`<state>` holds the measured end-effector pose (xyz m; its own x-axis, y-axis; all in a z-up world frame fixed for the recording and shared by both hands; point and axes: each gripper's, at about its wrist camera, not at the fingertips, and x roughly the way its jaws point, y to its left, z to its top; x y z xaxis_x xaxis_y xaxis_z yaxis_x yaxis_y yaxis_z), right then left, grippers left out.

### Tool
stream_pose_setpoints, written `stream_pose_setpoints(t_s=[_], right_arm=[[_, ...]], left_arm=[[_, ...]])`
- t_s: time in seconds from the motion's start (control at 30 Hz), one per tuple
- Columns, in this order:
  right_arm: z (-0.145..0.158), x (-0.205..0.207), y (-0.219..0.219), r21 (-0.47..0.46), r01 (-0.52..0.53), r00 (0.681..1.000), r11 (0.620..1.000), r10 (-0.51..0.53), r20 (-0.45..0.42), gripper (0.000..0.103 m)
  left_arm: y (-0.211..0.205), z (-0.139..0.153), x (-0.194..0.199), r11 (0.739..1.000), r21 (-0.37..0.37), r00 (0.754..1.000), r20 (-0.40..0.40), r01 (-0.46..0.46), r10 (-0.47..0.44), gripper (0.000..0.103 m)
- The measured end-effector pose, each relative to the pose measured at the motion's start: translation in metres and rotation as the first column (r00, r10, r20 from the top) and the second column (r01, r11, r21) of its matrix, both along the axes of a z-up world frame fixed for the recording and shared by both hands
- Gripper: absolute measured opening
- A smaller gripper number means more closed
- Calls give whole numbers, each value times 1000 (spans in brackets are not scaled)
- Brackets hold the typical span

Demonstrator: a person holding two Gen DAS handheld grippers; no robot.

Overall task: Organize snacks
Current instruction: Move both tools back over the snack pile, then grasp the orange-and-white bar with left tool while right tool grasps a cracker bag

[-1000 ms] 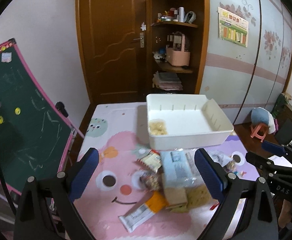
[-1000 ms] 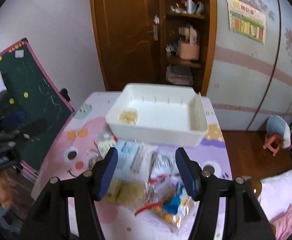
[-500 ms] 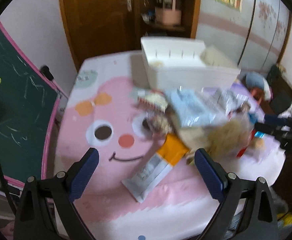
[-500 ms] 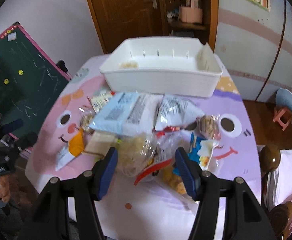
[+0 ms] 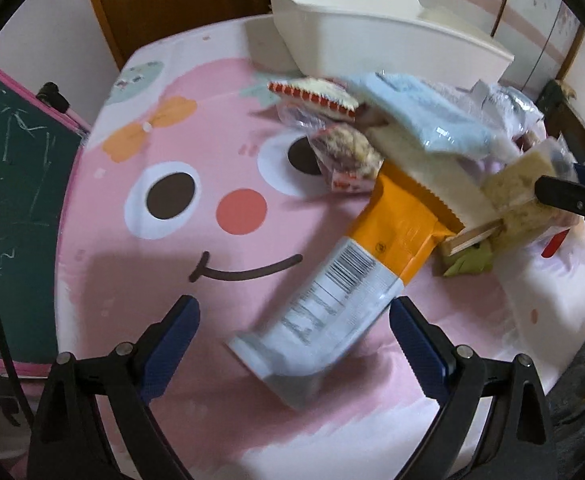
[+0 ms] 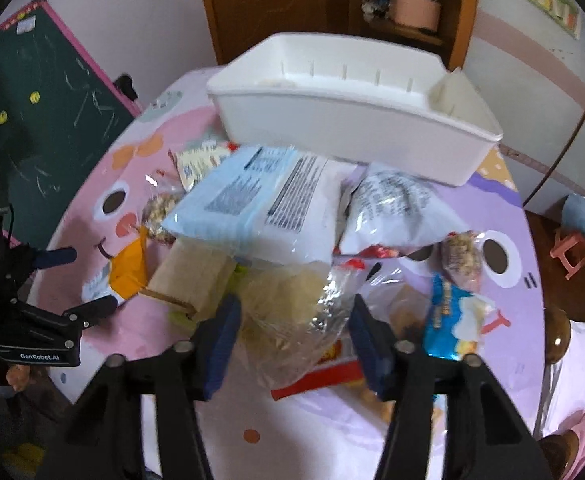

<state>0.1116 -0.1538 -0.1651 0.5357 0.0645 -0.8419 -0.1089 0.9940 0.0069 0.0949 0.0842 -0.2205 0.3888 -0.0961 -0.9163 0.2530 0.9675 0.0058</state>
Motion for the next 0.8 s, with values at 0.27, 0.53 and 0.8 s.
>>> stream_pose_setpoints(t_s=[0.27, 0.53, 0.8], right_arm=[[2, 0, 2, 27, -43, 999, 999, 42, 27, 40], [11, -12, 8, 59, -82, 994, 995, 77, 73, 30], [38, -27, 6, 101, -98, 987, 990, 83, 140, 29]], left_arm=[[-6, -6, 8, 1000, -14, 1000, -13, 20, -21, 47], [-16, 6, -1, 999, -27, 999, 26, 27, -26, 17], [-25, 42, -16, 996, -68, 994, 101, 53, -46, 16]])
